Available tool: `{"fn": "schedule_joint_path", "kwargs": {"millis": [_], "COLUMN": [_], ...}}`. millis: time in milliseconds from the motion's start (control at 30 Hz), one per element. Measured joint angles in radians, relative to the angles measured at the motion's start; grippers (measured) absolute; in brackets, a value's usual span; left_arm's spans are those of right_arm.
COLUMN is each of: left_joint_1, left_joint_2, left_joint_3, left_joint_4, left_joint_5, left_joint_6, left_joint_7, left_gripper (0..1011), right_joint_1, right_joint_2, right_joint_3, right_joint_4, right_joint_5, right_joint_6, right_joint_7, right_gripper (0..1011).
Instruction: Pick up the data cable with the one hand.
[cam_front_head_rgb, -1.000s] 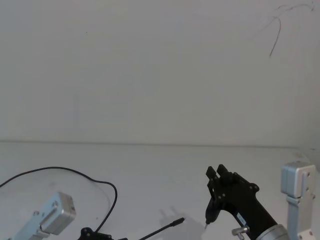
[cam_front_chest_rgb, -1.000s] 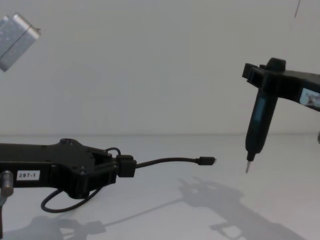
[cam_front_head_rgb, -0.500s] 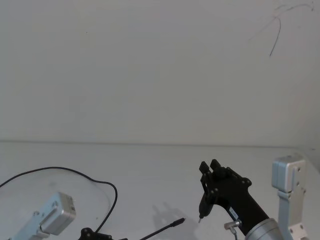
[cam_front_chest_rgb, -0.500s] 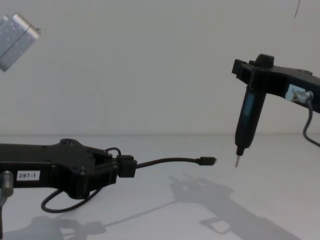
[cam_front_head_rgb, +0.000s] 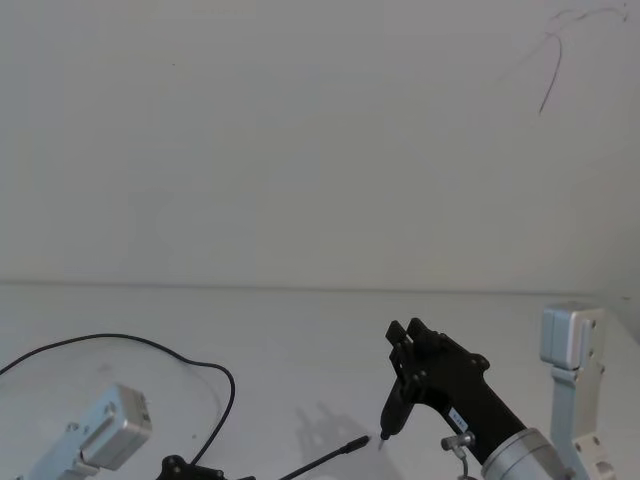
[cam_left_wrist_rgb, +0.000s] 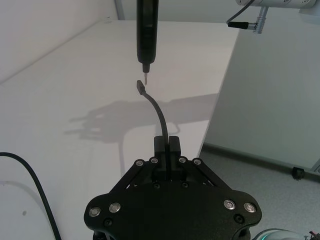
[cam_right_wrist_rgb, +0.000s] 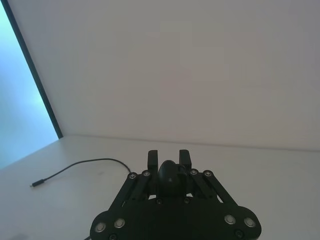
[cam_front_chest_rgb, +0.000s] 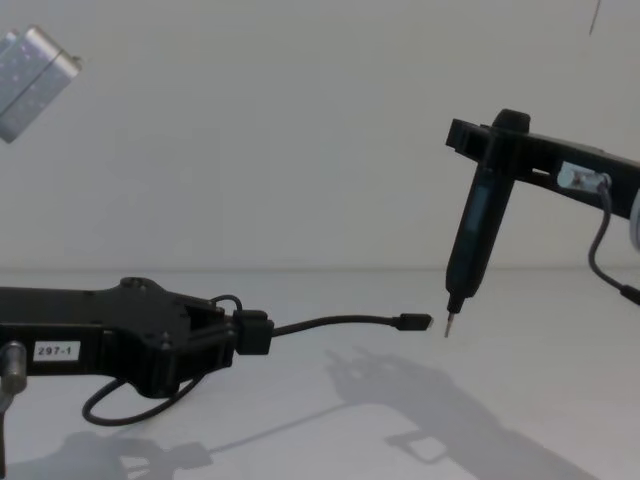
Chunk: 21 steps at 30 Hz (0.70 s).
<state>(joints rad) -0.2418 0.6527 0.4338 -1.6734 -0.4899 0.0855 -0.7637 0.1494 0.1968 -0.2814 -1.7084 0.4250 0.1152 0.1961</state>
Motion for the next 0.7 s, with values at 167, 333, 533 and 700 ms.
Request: {"fn": "schedule_joint_path", "kwargs": {"millis": [167,333,533,700], "left_joint_1": [0.000,0.000,0.000,0.000], "left_joint_2": [0.000,0.000,0.000,0.000], "left_joint_3": [0.000,0.000,0.000,0.000], "left_joint_4": [0.000,0.000,0.000,0.000], "left_joint_5": [0.000,0.000,0.000,0.000], "left_joint_6": [0.000,0.000,0.000,0.000], "left_joint_7": [0.000,0.000,0.000,0.000], "left_gripper": [47,47,47,47], "right_joint_1": [0.004,0.008,0.013,0.020], "right_joint_2": [-0.003,-0.004,-0.006,-0.009], "right_joint_3": [-0.004,-0.010,-0.015,-0.018], "right_joint_4": [0.002,0.004,0.011,0.021], "right_joint_5": [0.012,0.016,0.019,0.022], "right_joint_6": [0.004,0.002,-0.007,-0.014], "right_joint_7": [0.004,0.007,0.007,0.006], "right_gripper": [250,250,250,250]}}
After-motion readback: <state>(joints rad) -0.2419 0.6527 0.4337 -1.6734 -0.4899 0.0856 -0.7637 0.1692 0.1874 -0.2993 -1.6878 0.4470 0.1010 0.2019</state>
